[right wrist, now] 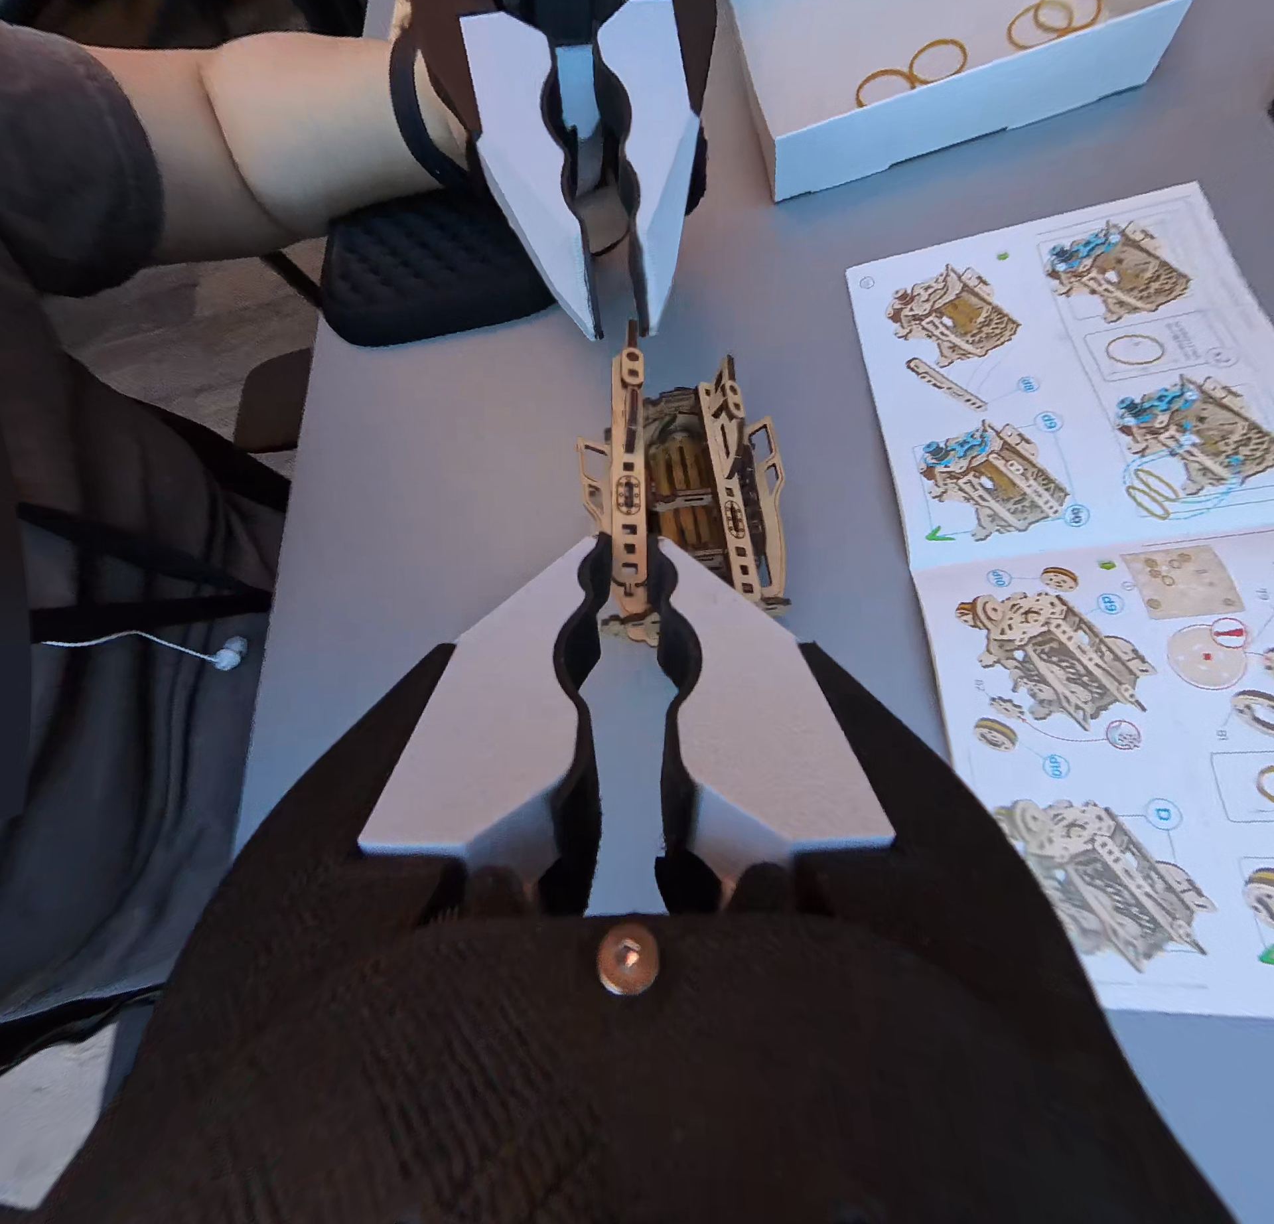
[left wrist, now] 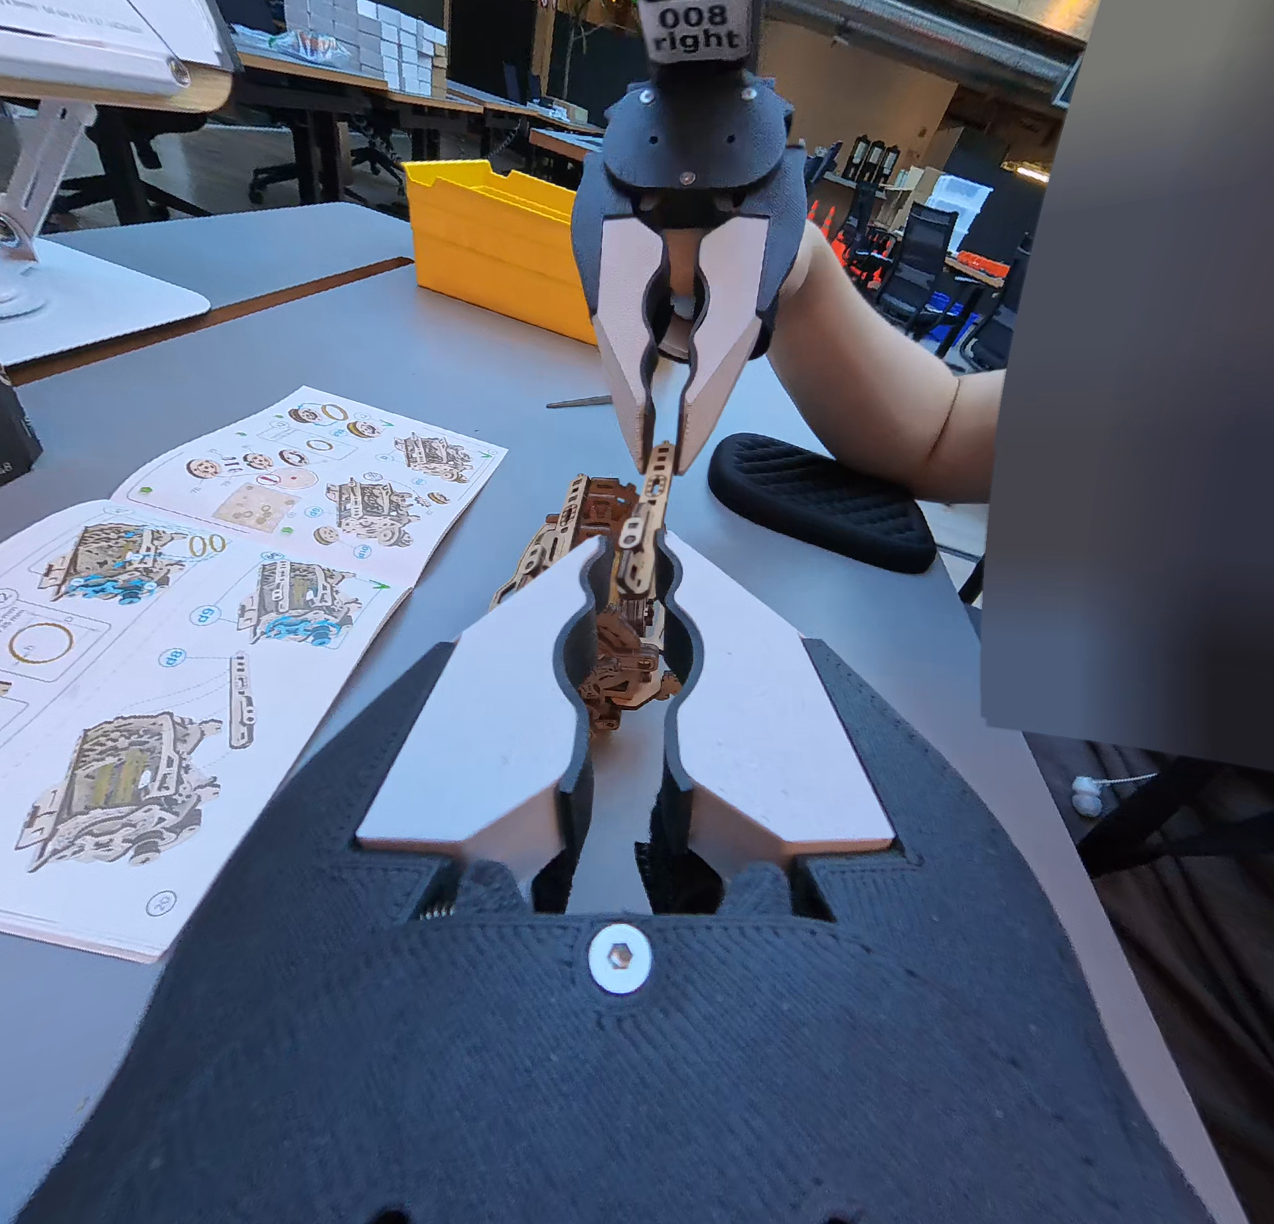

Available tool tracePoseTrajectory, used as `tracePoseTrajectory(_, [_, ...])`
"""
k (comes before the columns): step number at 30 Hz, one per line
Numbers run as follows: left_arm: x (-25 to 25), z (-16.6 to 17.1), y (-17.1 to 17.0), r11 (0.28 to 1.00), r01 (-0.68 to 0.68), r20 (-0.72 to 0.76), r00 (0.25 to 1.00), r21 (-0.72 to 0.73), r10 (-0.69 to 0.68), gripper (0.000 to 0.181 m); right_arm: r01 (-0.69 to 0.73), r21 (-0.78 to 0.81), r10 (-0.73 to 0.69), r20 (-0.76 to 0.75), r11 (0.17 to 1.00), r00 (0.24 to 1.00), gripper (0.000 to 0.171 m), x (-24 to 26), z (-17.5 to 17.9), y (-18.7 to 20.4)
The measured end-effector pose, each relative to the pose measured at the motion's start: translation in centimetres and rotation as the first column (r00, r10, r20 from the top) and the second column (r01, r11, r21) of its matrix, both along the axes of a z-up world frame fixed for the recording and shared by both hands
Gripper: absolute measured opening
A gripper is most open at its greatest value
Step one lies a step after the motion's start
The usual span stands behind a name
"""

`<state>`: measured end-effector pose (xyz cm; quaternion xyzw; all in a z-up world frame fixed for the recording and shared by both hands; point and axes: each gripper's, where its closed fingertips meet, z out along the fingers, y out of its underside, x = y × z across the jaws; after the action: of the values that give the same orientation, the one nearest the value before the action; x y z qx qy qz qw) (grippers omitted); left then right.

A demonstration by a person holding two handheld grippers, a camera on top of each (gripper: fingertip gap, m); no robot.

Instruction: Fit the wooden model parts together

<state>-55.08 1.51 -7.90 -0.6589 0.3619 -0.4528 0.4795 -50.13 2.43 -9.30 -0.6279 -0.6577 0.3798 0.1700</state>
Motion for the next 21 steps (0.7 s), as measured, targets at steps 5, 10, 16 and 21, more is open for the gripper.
tracePoseTrajectory(5, [-0.4, 0.9, -0.1, 0.998, 0.026, 0.077, 0.997, -0.058, -0.022, 0.003, 0.0, -0.326, 0.01, 0.03, 0.945, 1.0, 0.009, -0.4, 1.5, -1.0])
tracePoseTrajectory(10, [-0.5, 1.1, -0.1, 0.995, 0.036, 0.097, 0.995, -0.092, -0.026, 0.007, 0.023, -0.412, 0.003, 0.061, 0.911, 0.998, 0.009, -0.4, 1.7, -0.8])
tracePoseTrajectory(16, [0.1, 0.5, -0.7, 0.994, 0.071, 0.066, 0.996, -0.085, -0.065, 0.01, 0.023, -0.302, 0.002, 0.082, 0.953, 0.997, 0.009, -0.2, 0.6, -0.4])
tracePoseTrajectory(21, [0.1, 0.3, -0.8, 0.995, 0.029, -0.029, 0.999, 0.099, -0.027, 0.013, -0.03, 0.042, 0.034, -0.086, 0.999, 0.996, 0.009, -0.4, 0.6, 1.0])
